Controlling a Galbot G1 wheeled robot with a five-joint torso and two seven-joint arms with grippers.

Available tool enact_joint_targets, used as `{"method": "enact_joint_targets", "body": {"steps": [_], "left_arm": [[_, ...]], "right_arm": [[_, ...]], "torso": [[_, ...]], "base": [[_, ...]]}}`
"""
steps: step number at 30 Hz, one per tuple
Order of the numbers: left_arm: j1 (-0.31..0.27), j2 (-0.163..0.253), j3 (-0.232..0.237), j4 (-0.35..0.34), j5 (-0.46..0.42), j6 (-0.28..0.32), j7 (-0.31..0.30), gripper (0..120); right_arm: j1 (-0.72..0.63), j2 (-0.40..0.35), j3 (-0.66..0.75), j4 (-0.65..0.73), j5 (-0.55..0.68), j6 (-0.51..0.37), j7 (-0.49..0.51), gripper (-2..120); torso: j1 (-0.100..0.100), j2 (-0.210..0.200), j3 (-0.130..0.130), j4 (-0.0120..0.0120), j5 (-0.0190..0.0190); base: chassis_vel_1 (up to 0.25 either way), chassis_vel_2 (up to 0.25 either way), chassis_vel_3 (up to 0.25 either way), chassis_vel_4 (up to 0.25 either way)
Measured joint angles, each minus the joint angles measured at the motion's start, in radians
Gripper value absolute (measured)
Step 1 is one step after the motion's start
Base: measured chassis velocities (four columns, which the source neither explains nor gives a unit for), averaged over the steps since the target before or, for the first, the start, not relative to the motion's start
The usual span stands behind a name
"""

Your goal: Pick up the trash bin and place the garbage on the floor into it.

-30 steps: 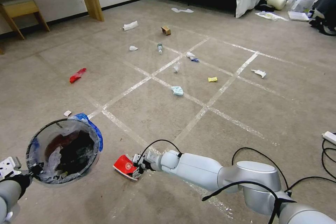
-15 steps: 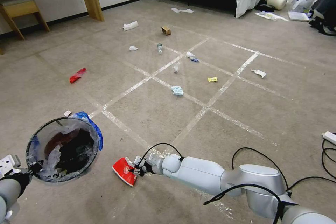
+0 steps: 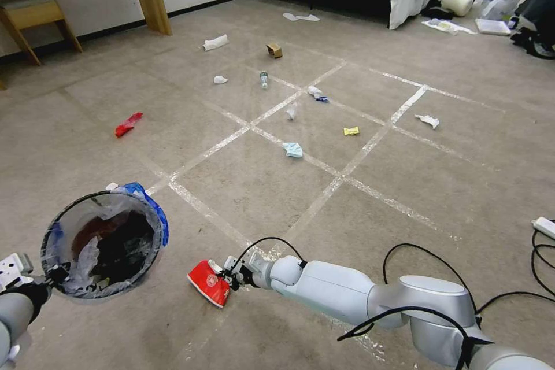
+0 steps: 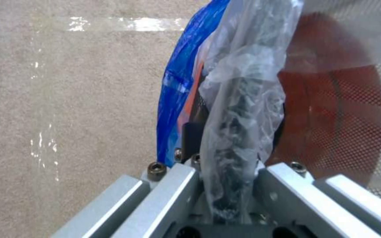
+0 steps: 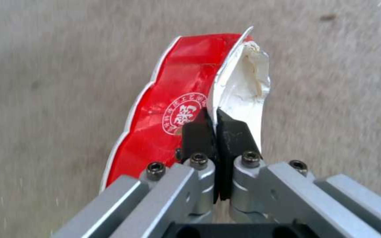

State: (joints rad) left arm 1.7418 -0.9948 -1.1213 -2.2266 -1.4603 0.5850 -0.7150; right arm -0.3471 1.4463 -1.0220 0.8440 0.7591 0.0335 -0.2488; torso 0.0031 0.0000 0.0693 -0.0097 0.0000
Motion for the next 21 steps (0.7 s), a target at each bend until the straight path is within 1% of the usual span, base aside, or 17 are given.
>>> {"method": "enact_joint_targets", "body": {"steps": [2,3,5,6,8,11,12,13,14,15,17,18,19,20,21], "left_arm": [[0.001,0.001,0.000,0.000,-0.002,0.000,-0.003,0],[0.001,0.001,0.000,0.000,-0.002,0.000,-0.003,0],[0.006,0.004,-0.002,-0.004,-0.005,0.000,-0.005,0],[0.006,0.004,-0.002,-0.004,-0.005,0.000,-0.005,0],[0.012,0.007,-0.006,-0.006,-0.008,0.000,-0.008,0],[0.012,0.009,-0.008,-0.007,-0.012,0.000,-0.011,0],[0.011,0.012,-0.008,-0.006,-0.015,0.000,-0.015,0],[0.010,0.013,-0.007,-0.006,-0.016,0.000,-0.017,0],[0.006,0.016,-0.003,-0.004,-0.021,0.000,-0.023,0],[0.006,0.016,-0.003,-0.004,-0.021,0.000,-0.023,0],[0.001,0.020,0.004,-0.004,-0.046,0.001,-0.033,0],[0.001,0.020,0.004,-0.004,-0.046,0.001,-0.033,0],[0.000,0.022,0.006,-0.004,-0.058,0.003,-0.036,0],[-0.002,0.025,0.013,-0.004,-0.083,0.006,-0.042,0],[-0.004,0.026,0.019,-0.002,-0.089,0.007,-0.043,0]], "right_arm": [[-0.001,0.002,0.045,0.015,0.024,0.008,0.000,0],[-0.001,0.002,0.045,0.015,0.024,0.008,0.000,0],[0.002,-0.009,0.128,0.066,0.058,0.007,0.005,0],[0.002,-0.009,0.128,0.066,0.058,0.007,0.005,0],[0.015,-0.033,0.210,0.116,0.081,0.006,0.011,0],[0.022,-0.049,0.248,0.137,0.082,0.008,0.013,0],[0.031,-0.072,0.296,0.161,0.080,0.016,0.012,0],[0.033,-0.080,0.312,0.168,0.078,0.020,0.012,0],[0.040,-0.100,0.365,0.185,0.066,0.038,0.005,0],[0.040,-0.100,0.365,0.185,0.066,0.038,0.005,0],[0.046,-0.131,0.465,0.227,0.087,0.090,-0.026,0],[0.046,-0.131,0.465,0.227,0.087,0.090,-0.026,0],[0.047,-0.137,0.488,0.242,0.103,0.103,-0.033,0],[0.048,-0.156,0.556,0.297,0.152,0.138,-0.056,0],[0.048,-0.168,0.589,0.336,0.174,0.147,-0.066,0]], "torso": [[0.000,0.000,0.000,0.0000,-0.0001],[0.000,0.000,0.000,0.0000,-0.0001],[0.000,0.000,0.000,0.0002,0.0000],[0.000,0.000,0.000,0.0002,0.0000],[0.000,0.000,0.000,0.0002,0.0000],[0.000,0.000,0.000,0.0002,0.0001],[0.000,0.000,0.000,0.0001,0.0000],[0.000,0.000,0.000,0.0000,0.0000],[0.000,0.000,0.000,0.0000,0.0001],[0.000,0.000,0.000,0.0000,0.0001],[0.000,0.000,0.000,-0.0001,0.0000],[0.000,0.000,0.000,-0.0001,0.0000],[0.000,0.000,0.000,-0.0001,0.0002],[0.000,0.000,0.000,0.0000,0.0002],[0.000,0.000,0.000,-0.0001,0.0002]], "base": [[0.000,0.000,0.000,0.000],[0.000,0.000,0.000,0.000],[0.000,0.000,0.000,0.000],[0.000,0.000,0.000,0.000],[0.000,0.000,0.000,0.000],[0.000,0.000,0.000,0.000],[0.000,0.000,0.000,0.000],[0.000,0.000,0.000,0.000],[0.000,0.000,0.000,0.000],[0.000,0.000,0.000,0.000],[0.000,0.000,0.000,0.000],[0.000,0.000,0.000,0.000],[0.000,0.000,0.000,0.000],[0.000,0.000,0.000,0.000],[0.000,0.000,0.000,0.000]]}}
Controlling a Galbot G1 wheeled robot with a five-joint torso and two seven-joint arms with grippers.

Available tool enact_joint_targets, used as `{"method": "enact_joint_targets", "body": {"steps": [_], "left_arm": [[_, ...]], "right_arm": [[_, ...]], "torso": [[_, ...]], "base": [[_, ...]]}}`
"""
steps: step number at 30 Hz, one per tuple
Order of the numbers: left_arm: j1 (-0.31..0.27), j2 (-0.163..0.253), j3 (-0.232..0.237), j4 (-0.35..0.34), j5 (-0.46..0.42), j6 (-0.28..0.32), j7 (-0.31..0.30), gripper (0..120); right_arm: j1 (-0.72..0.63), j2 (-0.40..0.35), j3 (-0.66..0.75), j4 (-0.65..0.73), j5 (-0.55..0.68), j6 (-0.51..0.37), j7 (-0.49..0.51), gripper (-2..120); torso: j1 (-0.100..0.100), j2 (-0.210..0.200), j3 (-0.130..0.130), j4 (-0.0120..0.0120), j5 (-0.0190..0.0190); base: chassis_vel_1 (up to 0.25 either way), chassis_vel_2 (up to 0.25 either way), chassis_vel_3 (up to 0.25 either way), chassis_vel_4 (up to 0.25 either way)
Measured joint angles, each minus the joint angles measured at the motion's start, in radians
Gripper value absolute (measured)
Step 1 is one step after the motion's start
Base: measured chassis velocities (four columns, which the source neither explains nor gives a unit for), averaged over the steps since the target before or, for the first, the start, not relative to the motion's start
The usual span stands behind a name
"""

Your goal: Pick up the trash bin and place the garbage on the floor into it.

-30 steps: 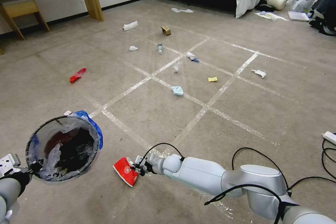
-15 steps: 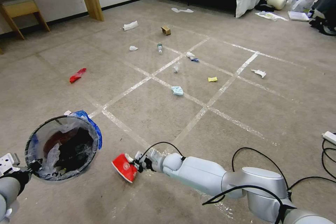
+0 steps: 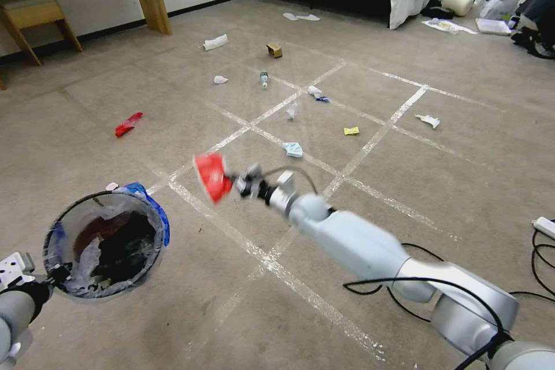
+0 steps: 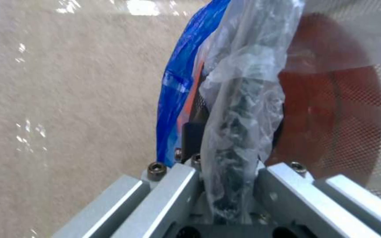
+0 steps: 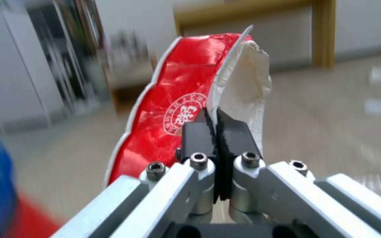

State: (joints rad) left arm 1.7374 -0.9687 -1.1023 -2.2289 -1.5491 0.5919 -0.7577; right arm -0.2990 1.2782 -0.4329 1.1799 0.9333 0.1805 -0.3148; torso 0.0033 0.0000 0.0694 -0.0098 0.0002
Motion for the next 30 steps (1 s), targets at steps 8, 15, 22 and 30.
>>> {"method": "enact_joint_targets", "body": {"steps": [8,15,22,30], "left_arm": [[-0.014,-0.004,0.020,0.004,-0.030,0.012,0.005,0],[-0.009,-0.012,0.013,-0.013,-0.075,0.036,-0.012,0],[-0.005,0.010,-0.006,-0.025,-0.146,0.065,-0.067,0],[-0.005,0.020,-0.016,-0.025,-0.191,0.077,-0.106,0]], "right_arm": [[0.001,-0.071,0.085,0.227,0.168,0.015,-0.114,0],[0.065,-0.026,-0.024,0.307,0.196,0.004,-0.202,0],[0.094,0.014,-0.154,0.291,0.119,0.017,-0.253,0],[0.106,0.030,-0.236,0.267,0.047,0.041,-0.300,0]], "torso": [[0.000,0.000,0.000,-0.0001,0.0000],[0.000,0.000,0.000,0.0008,-0.0002],[0.000,0.000,0.000,0.0000,-0.0004],[0.000,0.000,0.000,0.0001,-0.0004]], "base": [[0.000,0.000,0.000,0.000],[0.000,0.000,0.000,0.000],[0.000,0.000,0.000,0.000],[0.000,0.000,0.000,0.000]]}}
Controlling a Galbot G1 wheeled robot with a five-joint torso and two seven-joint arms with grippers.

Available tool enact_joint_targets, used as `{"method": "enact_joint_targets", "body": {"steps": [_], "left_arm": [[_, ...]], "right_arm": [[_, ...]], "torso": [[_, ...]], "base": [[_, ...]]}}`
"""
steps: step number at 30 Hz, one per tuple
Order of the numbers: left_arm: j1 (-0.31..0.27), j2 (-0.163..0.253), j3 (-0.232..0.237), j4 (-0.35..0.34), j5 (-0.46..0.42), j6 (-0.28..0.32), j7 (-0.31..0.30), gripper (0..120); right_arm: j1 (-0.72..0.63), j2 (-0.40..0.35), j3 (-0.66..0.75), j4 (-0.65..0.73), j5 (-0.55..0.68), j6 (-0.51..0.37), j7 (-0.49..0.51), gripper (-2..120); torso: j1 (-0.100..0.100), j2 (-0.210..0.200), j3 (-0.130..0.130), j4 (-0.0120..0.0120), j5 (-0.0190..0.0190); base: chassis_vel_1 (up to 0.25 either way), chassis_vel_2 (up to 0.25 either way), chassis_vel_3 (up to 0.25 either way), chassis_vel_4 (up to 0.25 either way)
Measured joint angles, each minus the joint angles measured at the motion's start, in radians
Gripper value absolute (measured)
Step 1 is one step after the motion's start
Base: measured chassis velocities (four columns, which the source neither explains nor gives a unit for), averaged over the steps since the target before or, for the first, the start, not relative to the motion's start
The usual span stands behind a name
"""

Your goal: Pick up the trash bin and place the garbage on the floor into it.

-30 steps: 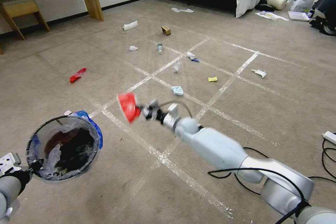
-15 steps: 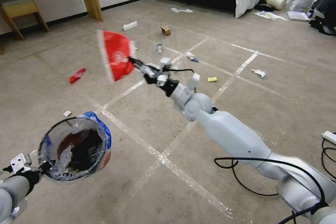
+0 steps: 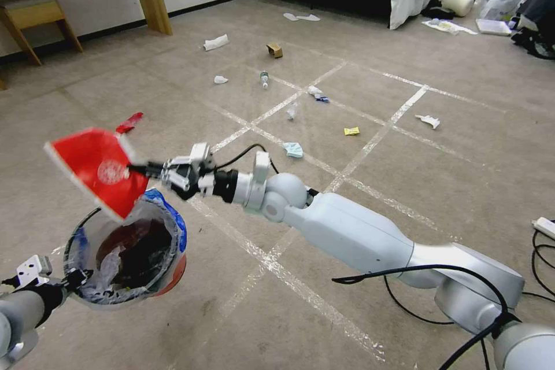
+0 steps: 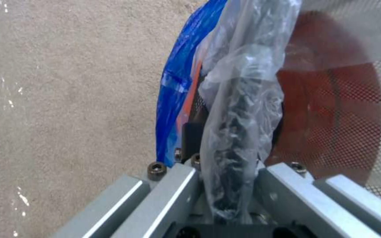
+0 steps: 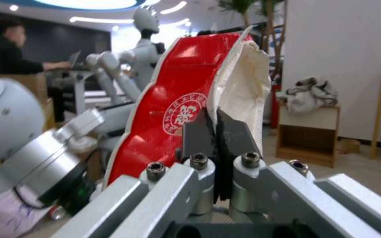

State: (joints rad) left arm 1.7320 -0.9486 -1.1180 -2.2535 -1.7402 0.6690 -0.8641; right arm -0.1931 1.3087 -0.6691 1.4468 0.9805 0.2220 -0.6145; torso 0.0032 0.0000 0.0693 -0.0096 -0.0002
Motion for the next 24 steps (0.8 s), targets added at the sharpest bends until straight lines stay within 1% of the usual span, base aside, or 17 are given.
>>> {"method": "enact_joint_targets", "body": {"steps": [8,10,17,23,24], "left_arm": [[-0.006,0.005,-0.004,0.005,-0.011,-0.002,-0.007,0],[-0.005,0.005,-0.004,-0.003,-0.014,-0.002,-0.011,0],[-0.001,-0.003,0.001,-0.030,-0.016,-0.002,-0.020,0],[0.006,-0.005,-0.004,-0.031,-0.017,-0.003,-0.024,0],[0.007,-0.007,-0.005,-0.031,-0.017,-0.003,-0.024,0]], "right_arm": [[-0.029,-0.003,-0.041,-0.029,-0.062,0.026,-0.019,0],[-0.042,0.004,-0.050,-0.059,-0.092,0.041,-0.020,0],[-0.058,0.025,-0.075,-0.102,-0.130,0.057,-0.021,0],[-0.057,0.034,-0.082,-0.110,-0.148,0.069,0.006,0],[-0.054,0.034,-0.081,-0.106,-0.150,0.069,0.006,6]], "torso": [[0.000,0.000,0.000,0.0000,0.0001],[0.000,0.000,0.000,-0.0001,0.0001],[0.000,0.000,0.000,-0.0001,0.0002],[0.000,0.000,0.000,0.0000,0.0002],[0.000,0.000,0.000,0.0000,0.0002]], "base": [[0.000,0.000,0.000,0.000],[0.000,0.000,0.000,0.000],[0.000,0.000,0.000,0.000],[0.000,0.000,0.000,0.000],[0.000,0.000,0.000,0.000]]}}
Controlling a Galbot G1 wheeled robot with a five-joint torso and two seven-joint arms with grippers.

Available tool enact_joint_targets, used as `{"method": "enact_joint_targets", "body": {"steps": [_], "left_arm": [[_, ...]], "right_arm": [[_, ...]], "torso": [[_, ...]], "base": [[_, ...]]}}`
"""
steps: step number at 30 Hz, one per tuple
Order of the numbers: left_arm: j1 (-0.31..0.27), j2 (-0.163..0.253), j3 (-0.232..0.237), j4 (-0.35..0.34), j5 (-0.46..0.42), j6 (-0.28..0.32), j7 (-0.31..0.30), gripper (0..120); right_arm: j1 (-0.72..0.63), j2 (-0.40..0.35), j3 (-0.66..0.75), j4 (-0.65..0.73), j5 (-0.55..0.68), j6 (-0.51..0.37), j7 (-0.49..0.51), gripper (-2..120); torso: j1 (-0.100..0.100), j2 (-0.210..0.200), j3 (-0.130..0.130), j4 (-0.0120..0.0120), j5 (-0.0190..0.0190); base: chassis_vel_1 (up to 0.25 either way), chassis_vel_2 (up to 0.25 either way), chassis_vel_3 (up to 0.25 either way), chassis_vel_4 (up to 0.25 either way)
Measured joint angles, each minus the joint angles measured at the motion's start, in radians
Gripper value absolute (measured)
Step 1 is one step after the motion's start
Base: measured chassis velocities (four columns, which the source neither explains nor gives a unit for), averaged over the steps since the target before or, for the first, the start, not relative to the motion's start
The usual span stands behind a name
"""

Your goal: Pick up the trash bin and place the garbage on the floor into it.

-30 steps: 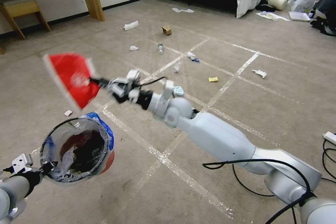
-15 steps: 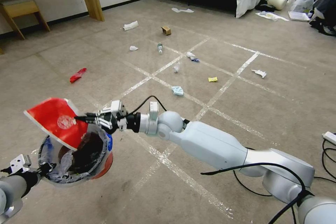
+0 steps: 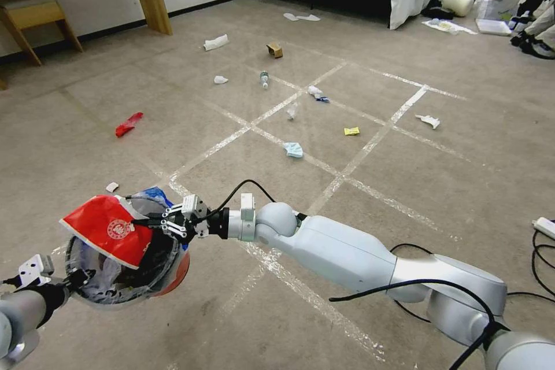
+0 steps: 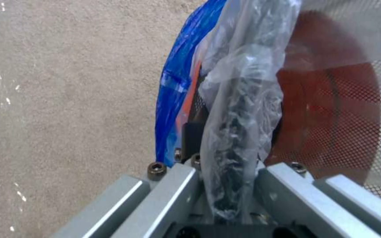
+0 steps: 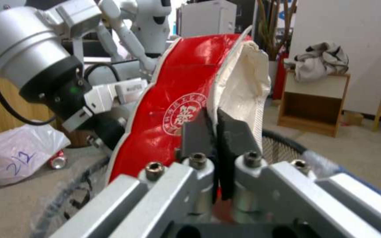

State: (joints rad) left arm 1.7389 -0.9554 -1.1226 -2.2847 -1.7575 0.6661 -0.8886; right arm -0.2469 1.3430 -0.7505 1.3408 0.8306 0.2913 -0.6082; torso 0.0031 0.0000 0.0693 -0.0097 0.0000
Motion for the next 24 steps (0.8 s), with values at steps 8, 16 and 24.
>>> {"method": "enact_joint_targets", "body": {"steps": [8,16,24], "left_arm": [[-0.001,-0.007,0.000,0.000,0.002,-0.003,-0.008,0],[-0.003,-0.008,0.000,0.003,0.001,-0.007,-0.011,0],[-0.001,-0.003,-0.002,0.010,-0.007,-0.007,-0.013,0]], "right_arm": [[0.013,0.000,-0.002,0.012,-0.004,-0.012,-0.017,33],[0.022,0.006,0.029,0.024,0.030,-0.002,-0.001,65],[0.002,-0.015,0.238,0.097,0.111,-0.020,0.131,93]], "torso": [[0.000,0.000,0.000,0.0000,0.0000],[0.000,0.000,0.000,0.0000,0.0000],[0.000,0.000,0.000,0.0001,0.0000]], "base": [[0.000,0.000,0.000,0.000],[0.000,0.000,0.000,0.000],[0.000,0.000,0.000,0.000]]}}
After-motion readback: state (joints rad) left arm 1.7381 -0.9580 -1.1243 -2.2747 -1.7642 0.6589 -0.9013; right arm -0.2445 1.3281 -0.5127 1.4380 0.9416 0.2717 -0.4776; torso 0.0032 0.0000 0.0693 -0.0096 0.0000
